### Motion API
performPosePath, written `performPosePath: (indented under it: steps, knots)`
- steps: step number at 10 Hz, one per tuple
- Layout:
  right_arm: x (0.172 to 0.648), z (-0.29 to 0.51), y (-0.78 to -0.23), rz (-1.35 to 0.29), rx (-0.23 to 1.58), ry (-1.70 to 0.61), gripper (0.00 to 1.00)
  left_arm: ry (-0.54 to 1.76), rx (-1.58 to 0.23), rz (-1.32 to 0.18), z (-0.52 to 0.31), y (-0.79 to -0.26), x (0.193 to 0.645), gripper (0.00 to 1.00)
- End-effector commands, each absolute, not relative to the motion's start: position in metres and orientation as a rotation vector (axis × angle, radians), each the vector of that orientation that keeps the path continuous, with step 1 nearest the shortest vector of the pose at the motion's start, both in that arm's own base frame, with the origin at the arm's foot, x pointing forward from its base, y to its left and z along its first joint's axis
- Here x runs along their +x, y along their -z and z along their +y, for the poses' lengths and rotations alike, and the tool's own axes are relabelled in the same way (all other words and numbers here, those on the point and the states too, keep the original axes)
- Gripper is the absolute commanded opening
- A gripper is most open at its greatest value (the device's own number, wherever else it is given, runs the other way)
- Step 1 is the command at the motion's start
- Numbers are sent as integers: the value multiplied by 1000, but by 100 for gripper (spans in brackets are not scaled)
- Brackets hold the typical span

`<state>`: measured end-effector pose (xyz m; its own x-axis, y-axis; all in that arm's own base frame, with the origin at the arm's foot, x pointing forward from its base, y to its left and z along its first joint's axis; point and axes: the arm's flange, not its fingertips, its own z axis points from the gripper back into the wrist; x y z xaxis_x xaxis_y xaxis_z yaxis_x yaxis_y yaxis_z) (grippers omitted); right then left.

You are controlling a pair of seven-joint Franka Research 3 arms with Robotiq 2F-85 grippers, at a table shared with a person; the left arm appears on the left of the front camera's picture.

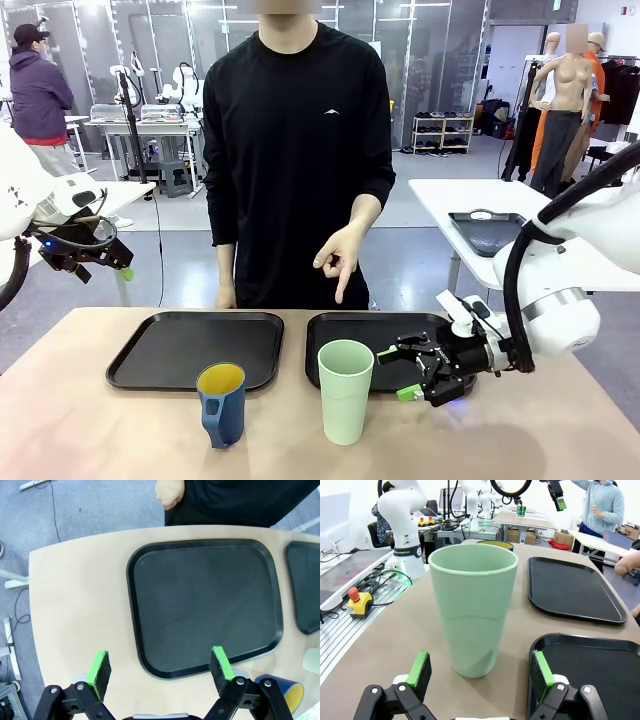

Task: Sort and store the cups by type.
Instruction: Pick up the Reusable plastic cup.

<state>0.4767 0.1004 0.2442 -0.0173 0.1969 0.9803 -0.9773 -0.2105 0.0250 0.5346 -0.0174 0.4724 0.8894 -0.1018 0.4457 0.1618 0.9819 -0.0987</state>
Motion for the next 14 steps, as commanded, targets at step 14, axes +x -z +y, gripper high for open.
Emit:
performPosePath:
  steps: [14]
  knots:
    - [484, 175, -208, -967, 1412, -1495, 100, 134, -139, -462, -15, -473, 534, 100]
